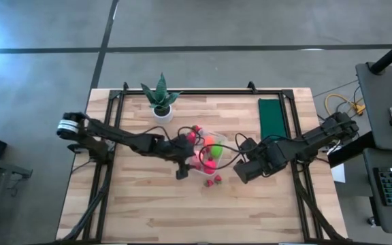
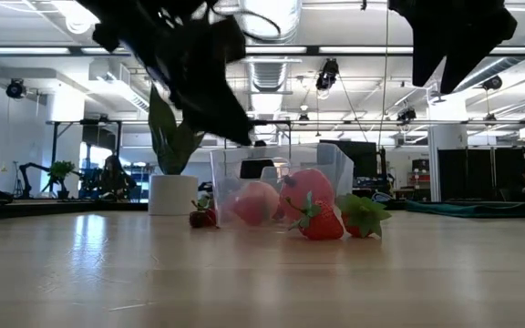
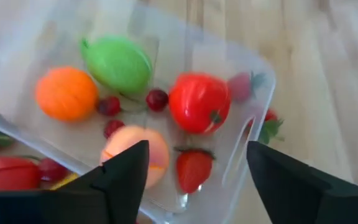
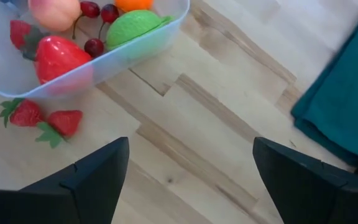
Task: Pick and placing Produce into tupperware
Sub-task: Put the red strawberry into the container
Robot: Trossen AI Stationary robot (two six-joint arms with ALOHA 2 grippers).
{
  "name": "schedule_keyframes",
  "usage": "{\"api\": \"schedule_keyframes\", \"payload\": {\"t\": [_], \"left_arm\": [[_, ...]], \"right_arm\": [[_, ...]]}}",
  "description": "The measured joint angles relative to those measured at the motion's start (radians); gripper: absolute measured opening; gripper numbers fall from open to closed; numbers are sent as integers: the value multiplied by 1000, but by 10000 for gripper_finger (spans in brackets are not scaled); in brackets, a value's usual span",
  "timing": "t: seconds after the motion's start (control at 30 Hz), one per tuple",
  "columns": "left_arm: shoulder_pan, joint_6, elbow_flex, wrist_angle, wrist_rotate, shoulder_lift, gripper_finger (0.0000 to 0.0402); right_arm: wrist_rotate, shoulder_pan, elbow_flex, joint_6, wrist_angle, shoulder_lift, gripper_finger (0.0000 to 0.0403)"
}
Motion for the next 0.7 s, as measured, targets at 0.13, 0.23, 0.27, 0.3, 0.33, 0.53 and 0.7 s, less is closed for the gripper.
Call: {"api": "schedule_keyframes", "payload": {"t": [0.13, 0.23, 0.27, 0.3, 0.33, 0.53, 0.7], "left_arm": [[-15, -91, 0, -75, -42, -137, 267], [-26, -130, 0, -174, -100, -252, 267], [-30, -139, 0, -218, -121, -291, 267], [-33, -157, 0, -249, -146, -325, 267], [-35, -173, -1, -279, -167, -360, 267], [-34, -275, -33, -402, -221, -527, 267], [-35, -287, -81, -445, -235, -622, 267]], "right_arm": [[18, 15, 0, -49, 13, -10, 334], [45, 32, -16, -132, 93, -30, 332], [46, 35, -31, -168, 139, -39, 332], [46, 39, -55, -204, 190, -47, 332], [41, 41, -86, -238, 244, -59, 332], [-41, 71, -356, -311, 689, -123, 331], [-36, 88, -502, -310, 979, -103, 331]]}}
